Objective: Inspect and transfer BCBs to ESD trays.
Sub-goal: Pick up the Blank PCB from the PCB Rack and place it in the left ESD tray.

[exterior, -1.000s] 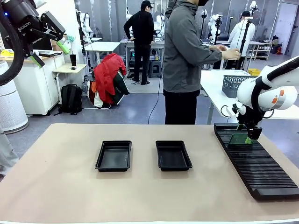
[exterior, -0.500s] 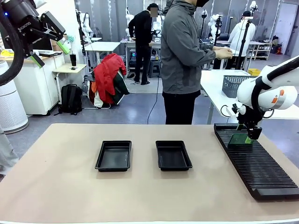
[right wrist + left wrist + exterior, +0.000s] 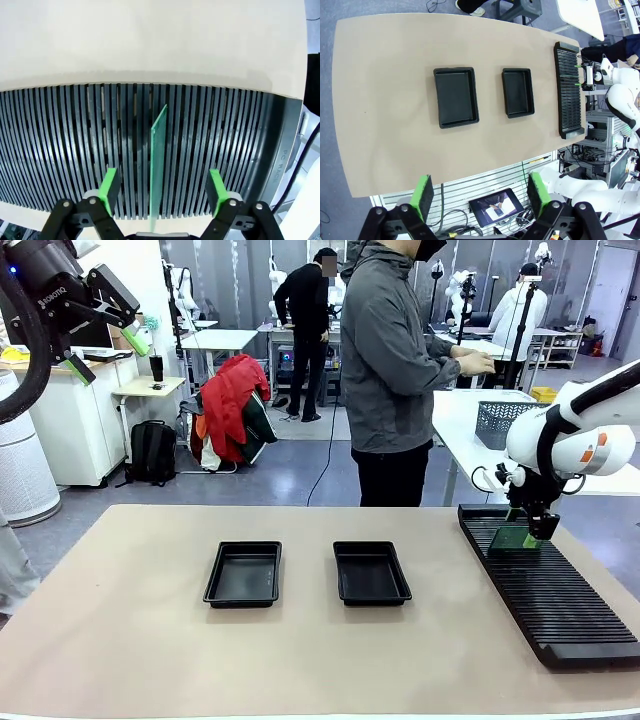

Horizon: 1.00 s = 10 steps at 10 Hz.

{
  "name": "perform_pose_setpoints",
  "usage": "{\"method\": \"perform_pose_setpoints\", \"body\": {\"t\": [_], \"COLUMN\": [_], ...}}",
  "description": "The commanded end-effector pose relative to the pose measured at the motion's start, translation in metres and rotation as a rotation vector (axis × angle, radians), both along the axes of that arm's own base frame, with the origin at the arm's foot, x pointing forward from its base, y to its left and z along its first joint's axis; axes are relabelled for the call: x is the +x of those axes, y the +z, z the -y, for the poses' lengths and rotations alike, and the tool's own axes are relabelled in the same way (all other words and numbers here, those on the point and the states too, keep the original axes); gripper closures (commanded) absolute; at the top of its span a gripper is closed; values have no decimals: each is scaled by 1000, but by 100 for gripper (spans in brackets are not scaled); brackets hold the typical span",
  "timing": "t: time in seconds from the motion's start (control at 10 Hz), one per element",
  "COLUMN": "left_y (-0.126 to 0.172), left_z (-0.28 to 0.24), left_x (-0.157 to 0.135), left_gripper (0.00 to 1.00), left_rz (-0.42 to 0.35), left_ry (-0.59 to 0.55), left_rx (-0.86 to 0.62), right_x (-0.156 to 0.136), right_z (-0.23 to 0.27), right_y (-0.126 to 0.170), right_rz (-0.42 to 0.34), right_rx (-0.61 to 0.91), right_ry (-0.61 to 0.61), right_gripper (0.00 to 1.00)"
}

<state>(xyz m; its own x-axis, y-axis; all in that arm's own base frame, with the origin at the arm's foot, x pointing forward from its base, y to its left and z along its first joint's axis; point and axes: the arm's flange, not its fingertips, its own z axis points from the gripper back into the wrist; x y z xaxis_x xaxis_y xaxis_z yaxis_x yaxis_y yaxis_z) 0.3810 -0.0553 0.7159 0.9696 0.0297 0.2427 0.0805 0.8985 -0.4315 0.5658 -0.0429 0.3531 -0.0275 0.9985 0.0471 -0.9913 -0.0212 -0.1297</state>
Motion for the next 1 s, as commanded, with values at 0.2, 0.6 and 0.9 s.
{"method": "perform_pose_setpoints", "body": {"t": [0.2, 0.6, 0.9], "left_y": [0, 0, 0], "left_z": [-1, -1, -1], "left_x": [0, 0, 0], "left_gripper": [0, 0, 0], "left_rz": [4, 4, 4], "left_ry": [-2, -2, -2], "left_rx": [1, 1, 1], "right_x": [-2, -4, -5], "right_z": [-6, -6, -4], "right_y": [-5, -2, -2], "right_rz": [41, 43, 44], "right_rx": [-47, -48, -55], "right_ry": [-33, -30, -39], "right_gripper": [22, 32, 46]}}
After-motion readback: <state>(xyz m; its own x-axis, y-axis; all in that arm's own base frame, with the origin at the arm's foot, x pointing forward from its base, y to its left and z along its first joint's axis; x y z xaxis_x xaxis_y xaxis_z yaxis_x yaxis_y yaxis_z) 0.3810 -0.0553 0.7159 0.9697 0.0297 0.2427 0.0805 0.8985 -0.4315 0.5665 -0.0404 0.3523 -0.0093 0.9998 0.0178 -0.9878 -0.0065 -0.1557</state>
